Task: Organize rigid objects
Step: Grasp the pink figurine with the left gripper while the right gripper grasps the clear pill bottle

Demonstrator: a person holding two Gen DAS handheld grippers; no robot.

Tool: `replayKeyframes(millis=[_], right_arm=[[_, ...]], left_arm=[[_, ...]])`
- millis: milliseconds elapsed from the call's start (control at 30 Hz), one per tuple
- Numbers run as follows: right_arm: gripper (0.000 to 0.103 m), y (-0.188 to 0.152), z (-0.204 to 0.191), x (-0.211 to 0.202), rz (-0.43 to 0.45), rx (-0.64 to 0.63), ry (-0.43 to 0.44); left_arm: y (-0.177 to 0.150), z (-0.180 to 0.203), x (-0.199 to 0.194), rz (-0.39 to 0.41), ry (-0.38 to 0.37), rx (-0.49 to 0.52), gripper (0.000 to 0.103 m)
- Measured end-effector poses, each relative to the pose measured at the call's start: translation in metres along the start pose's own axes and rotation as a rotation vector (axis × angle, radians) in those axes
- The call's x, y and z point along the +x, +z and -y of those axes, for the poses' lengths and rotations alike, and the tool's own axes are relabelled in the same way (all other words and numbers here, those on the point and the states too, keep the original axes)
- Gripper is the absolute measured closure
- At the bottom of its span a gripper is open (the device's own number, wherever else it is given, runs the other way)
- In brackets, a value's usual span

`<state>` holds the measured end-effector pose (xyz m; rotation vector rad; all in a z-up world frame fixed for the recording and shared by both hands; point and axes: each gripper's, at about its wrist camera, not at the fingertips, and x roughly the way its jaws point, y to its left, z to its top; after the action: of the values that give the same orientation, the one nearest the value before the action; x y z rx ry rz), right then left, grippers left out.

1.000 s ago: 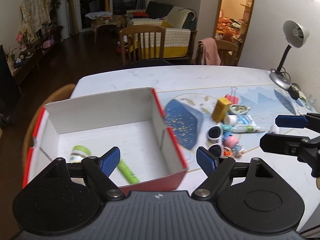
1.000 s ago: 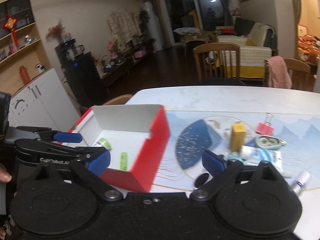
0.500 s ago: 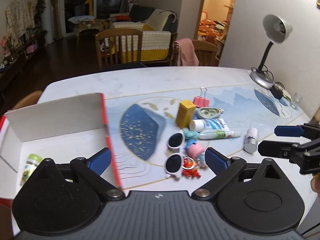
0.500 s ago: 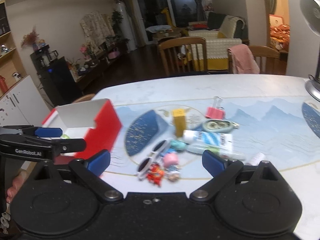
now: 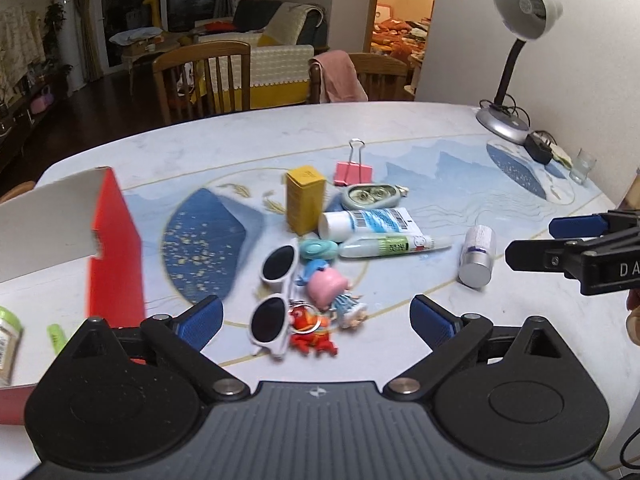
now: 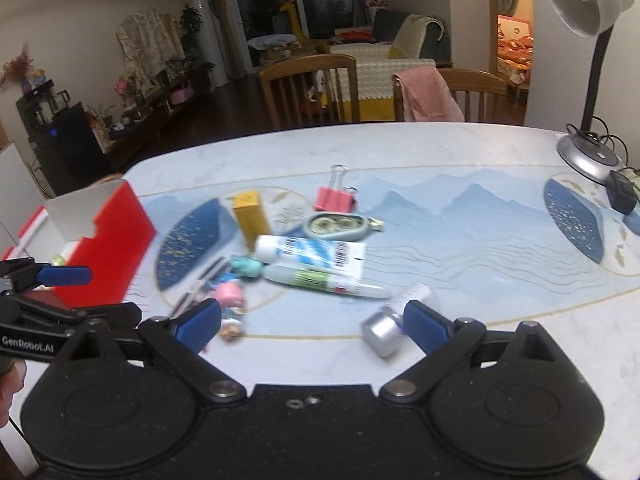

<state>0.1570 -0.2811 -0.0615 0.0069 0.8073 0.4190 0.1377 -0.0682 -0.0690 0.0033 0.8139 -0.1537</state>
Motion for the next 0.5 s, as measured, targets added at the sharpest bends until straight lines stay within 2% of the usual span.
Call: replayKeyframes(millis=[267,500], right_arm=[[0.009,-0.003,0.029,0.02,-0.044,-0.009,-0.04],[0.015,-0.002,0.05,0.043,-0.091,0.028,-0.038]], left_arm=[[-0.002,0.02,0.033,-0.011,0.017,-0.009,0.003],[-0.002,0.028,0.057,-0.017,0.046,-0.031,0.003]])
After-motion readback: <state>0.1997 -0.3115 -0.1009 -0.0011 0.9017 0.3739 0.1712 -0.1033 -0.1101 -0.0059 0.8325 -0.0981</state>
